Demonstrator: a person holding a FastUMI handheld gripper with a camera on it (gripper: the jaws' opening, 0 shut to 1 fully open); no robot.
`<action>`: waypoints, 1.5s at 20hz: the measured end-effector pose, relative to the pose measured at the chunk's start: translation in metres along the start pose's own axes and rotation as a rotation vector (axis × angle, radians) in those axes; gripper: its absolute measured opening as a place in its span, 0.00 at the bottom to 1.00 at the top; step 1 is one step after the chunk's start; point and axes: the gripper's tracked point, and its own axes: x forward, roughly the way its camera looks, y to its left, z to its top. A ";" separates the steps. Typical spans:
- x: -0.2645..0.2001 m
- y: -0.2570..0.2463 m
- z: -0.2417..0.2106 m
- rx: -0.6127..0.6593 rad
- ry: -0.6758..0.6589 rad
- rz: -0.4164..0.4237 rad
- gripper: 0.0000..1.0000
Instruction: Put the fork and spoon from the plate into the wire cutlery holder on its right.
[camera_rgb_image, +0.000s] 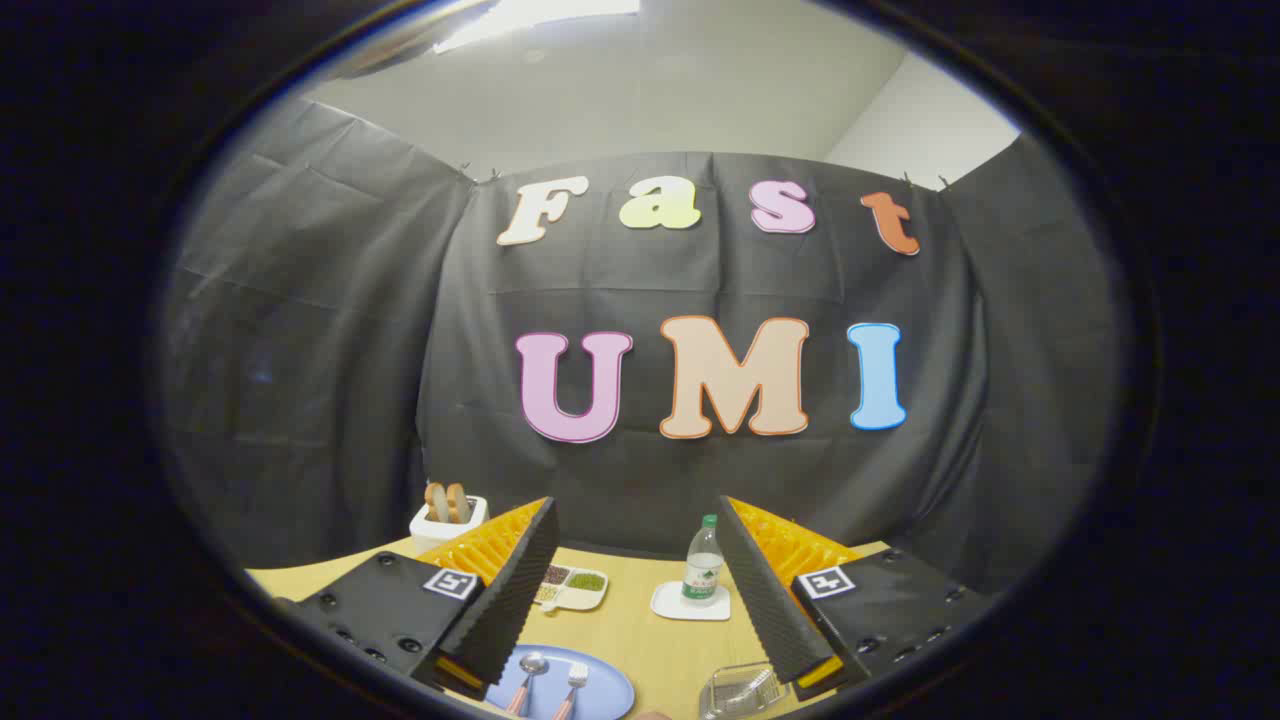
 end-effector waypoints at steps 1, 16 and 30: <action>0.000 0.002 0.000 -0.001 -0.001 0.006 1.00; 0.002 0.009 -0.014 0.017 0.041 0.060 1.00; 0.002 0.043 -0.131 -0.037 0.372 0.143 1.00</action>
